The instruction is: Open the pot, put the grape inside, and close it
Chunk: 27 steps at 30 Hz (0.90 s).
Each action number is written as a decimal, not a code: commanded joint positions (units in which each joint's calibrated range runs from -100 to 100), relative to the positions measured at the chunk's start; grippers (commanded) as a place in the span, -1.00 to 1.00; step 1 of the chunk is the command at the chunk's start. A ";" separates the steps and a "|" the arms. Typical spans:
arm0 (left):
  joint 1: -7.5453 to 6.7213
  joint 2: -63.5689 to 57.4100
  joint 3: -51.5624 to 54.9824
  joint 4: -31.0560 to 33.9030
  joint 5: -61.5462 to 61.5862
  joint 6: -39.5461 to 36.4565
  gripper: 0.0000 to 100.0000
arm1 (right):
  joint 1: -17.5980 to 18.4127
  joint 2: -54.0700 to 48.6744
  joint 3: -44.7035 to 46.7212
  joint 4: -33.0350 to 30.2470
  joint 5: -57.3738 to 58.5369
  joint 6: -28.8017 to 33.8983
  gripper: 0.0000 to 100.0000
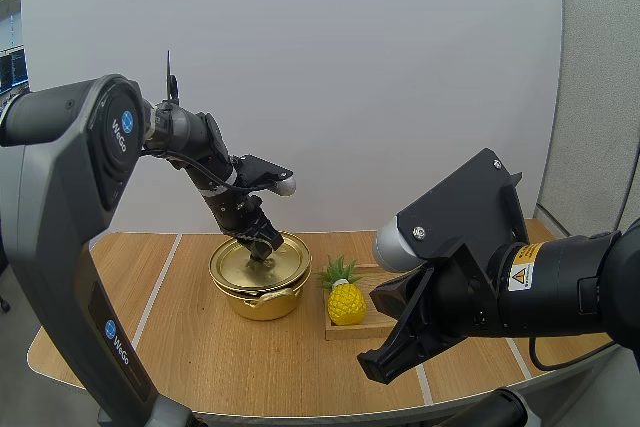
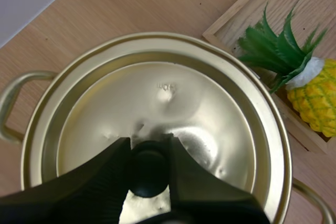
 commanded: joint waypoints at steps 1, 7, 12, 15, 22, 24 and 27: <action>-0.12 1.07 0.07 -1.08 -0.25 0.59 -1.00 | -0.16 -0.47 -0.10 0.09 0.45 0.18 -1.00; -0.12 1.94 0.07 -1.08 2.24 1.24 -1.00 | -0.16 -0.47 -0.10 0.09 0.45 0.18 -1.00; -0.12 1.94 0.07 -1.08 4.86 1.46 -0.89 | -0.16 -0.47 -0.10 0.09 0.45 0.18 -1.00; -0.12 1.82 0.07 -1.08 5.92 2.50 -0.35 | -0.16 -0.47 -0.10 0.09 0.45 0.18 -1.00; -0.12 -0.09 -0.22 -1.08 8.82 2.71 1.00 | -0.16 -0.47 -0.10 0.09 0.45 0.18 -1.00; -0.12 -1.36 -1.33 -1.08 11.83 2.61 1.00 | -0.16 -0.47 -0.10 0.09 0.45 0.18 -1.00; -0.12 -4.26 -3.30 -1.08 16.21 1.80 1.00 | -0.16 -0.47 -0.10 0.09 0.45 0.18 -1.00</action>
